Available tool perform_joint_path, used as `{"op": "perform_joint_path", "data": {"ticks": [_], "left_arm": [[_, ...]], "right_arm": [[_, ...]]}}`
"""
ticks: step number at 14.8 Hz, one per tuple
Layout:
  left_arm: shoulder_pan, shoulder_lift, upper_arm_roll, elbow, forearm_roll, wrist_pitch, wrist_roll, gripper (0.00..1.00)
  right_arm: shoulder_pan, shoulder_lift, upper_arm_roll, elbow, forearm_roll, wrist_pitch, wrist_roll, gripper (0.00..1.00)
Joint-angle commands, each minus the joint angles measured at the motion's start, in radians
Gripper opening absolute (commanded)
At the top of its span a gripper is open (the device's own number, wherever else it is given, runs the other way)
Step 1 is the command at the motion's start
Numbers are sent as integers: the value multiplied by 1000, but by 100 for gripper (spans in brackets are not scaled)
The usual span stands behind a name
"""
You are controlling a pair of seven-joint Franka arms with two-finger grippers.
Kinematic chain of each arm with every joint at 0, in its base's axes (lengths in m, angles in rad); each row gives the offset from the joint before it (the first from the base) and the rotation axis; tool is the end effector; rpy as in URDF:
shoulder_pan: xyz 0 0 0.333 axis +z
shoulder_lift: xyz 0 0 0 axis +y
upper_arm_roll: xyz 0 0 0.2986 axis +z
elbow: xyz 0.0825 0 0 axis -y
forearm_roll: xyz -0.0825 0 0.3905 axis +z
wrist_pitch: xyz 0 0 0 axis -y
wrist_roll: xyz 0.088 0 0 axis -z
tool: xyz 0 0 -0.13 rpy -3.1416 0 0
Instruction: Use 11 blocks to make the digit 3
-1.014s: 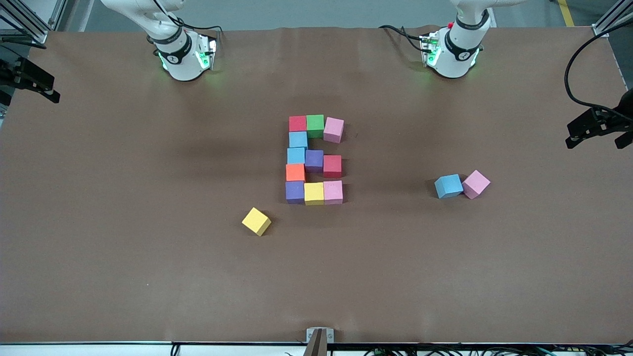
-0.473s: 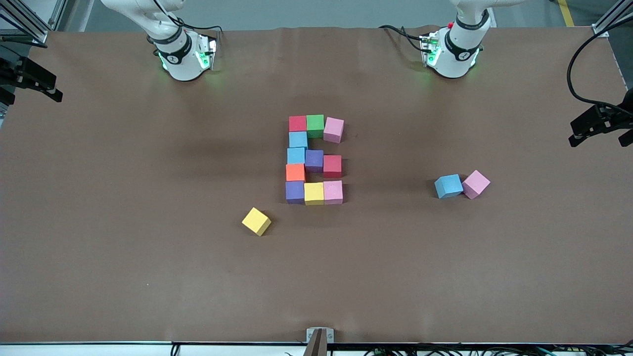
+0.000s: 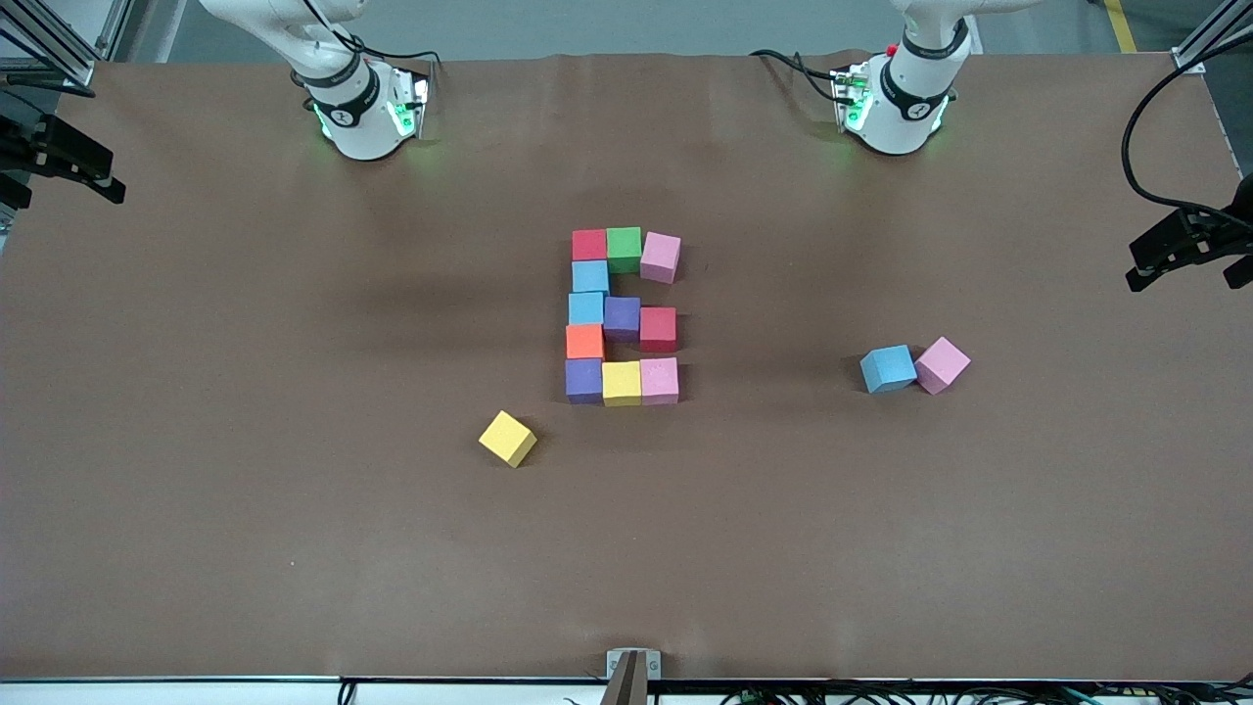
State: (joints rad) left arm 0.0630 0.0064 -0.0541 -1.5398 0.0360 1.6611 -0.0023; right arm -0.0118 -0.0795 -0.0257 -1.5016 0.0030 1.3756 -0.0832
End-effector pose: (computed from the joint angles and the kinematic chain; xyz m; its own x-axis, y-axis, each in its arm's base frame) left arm 0.5750 0.0096 0.6042 0.9934 0.0079 0.1147 0.0121 -0.9993 -0.0354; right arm 0.5140 -0.0194 0.6427 0.9979 0.0465 -0.0459 0.0461 -0.9989 -0.0088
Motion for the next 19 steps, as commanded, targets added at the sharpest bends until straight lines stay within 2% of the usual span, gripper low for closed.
{"op": "perform_joint_path", "data": {"ticks": [1,16,19], "left_arm": [[3,-9,-1,7,-18,-20,-11,100],[3,-5,2,12,-5,-1,-15,100],[37,4,3,9,-18,-7,-1,100]], "right_arm": [[-13,4,10,11,0,-10,-1,100],[-16,6,10,12,2,-9,0,100],[-13,6,10,12,2,-9,3,100]]}}
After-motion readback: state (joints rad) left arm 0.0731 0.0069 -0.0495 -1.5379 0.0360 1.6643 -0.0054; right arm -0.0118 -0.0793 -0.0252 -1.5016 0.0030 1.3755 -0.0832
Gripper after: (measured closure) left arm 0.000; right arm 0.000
